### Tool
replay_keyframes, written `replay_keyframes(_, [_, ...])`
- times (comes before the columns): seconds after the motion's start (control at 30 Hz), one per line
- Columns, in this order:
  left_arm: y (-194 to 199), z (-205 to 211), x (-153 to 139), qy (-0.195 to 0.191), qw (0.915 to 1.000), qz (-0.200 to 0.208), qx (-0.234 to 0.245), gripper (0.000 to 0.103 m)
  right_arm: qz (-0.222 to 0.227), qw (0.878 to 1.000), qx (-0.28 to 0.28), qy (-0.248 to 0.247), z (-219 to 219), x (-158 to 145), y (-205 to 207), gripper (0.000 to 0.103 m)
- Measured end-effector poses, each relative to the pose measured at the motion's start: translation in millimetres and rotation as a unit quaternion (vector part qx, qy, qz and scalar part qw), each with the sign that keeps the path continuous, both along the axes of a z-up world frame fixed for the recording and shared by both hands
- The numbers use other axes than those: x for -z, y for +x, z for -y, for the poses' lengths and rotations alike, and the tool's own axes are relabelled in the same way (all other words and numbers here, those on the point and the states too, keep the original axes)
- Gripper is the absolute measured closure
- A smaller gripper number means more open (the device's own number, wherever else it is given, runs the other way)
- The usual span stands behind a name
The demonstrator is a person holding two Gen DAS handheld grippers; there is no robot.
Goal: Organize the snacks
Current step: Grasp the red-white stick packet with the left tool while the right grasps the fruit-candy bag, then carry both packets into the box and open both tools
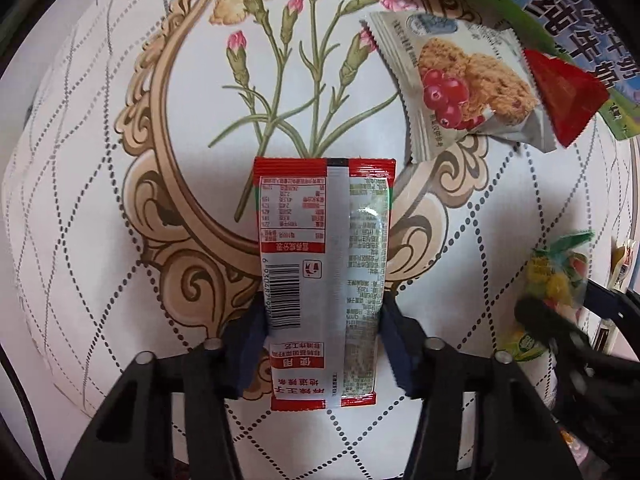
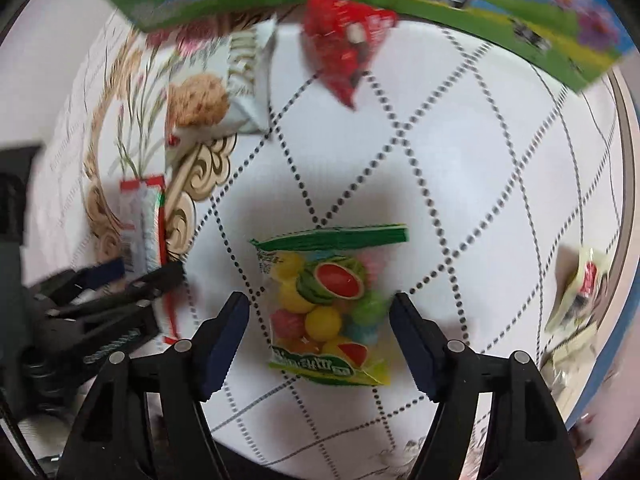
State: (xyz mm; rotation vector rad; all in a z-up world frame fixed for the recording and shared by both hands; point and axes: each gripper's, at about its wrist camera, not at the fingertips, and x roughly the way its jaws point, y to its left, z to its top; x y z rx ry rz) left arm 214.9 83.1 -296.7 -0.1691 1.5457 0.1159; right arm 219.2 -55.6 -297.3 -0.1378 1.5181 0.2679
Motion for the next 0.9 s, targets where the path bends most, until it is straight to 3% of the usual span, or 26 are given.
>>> replay_keyframes(0.03, [-3, -2, -7, 0.000, 1.0000, 0.002, 0.000, 0.058, 0.012, 1.000, -0.010, -0.013, -3, 1, -2, 0.047])
replay_keyframes(0.2, [-8, 3, -26, -0.013, 0.9998, 0.012, -0.001, 0.061, 0.017, 1.000, 0.006, 0.023, 11, -13, -5, 0.050])
replay_keyframes(0.43, [3, 21, -106, -0.054, 0.9959, 0.072, 0.014, 0.061, 0.030, 0.994, 0.036, 0.096, 45, -66, -8, 0.050])
replay_keyframes(0.6, [44, 39, -183, -0.102, 0.9856, 0.128, 0.040, 0.061, 0.064, 0.986, 0.053, 0.147, 72, -123, 0, 0.050])
replay_keyframes(0.7, [79, 45, -213, -0.127, 0.9794, 0.147, 0.056, 0.061, 0.092, 0.978, 0.067, 0.176, 87, -161, 17, 0.050])
replay_keyframes(0.9, [157, 69, -248, -0.102, 0.9751, 0.174, 0.092, 0.061, 0.161, 0.966, 0.086, 0.181, 103, -220, 79, 0.050])
